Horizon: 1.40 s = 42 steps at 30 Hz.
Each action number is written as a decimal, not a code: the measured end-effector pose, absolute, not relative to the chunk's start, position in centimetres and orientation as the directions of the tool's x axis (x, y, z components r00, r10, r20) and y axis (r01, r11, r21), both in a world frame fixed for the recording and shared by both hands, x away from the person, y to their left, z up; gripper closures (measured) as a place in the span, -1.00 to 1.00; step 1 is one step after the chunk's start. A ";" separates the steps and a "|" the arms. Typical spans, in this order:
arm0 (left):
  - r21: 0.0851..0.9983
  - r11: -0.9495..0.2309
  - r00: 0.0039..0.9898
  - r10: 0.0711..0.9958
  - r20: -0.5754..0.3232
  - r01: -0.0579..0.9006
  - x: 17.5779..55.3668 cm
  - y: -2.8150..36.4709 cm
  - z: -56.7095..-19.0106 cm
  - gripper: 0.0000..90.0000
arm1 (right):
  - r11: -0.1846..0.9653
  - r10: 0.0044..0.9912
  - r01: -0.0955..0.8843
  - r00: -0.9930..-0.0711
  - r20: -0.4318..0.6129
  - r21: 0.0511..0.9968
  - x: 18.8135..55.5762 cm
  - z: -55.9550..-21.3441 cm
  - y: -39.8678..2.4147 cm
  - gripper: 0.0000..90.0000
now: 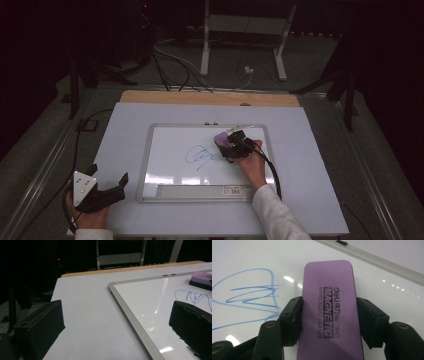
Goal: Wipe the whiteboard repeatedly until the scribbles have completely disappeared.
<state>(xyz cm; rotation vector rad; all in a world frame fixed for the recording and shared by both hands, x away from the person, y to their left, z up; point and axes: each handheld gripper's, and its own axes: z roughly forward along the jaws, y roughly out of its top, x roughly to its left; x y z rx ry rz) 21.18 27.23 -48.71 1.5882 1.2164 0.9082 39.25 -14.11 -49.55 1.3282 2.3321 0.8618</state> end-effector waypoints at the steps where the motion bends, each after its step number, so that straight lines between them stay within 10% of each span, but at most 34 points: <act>1: 0.949 -0.099 0.243 0.970 0.025 0.300 21.2 27.2 -48.7 -0.99 | 0.371 0.860 0.668 -0.510 0.033 0.644 39.2 -49.6 -14.3 -0.09; 42: 0.947 -0.108 0.247 0.968 0.031 0.301 21.3 27.1 -48.7 -0.99 | 0.459 0.783 0.628 -0.620 0.048 0.628 37.5 -49.4 -11.3 -0.09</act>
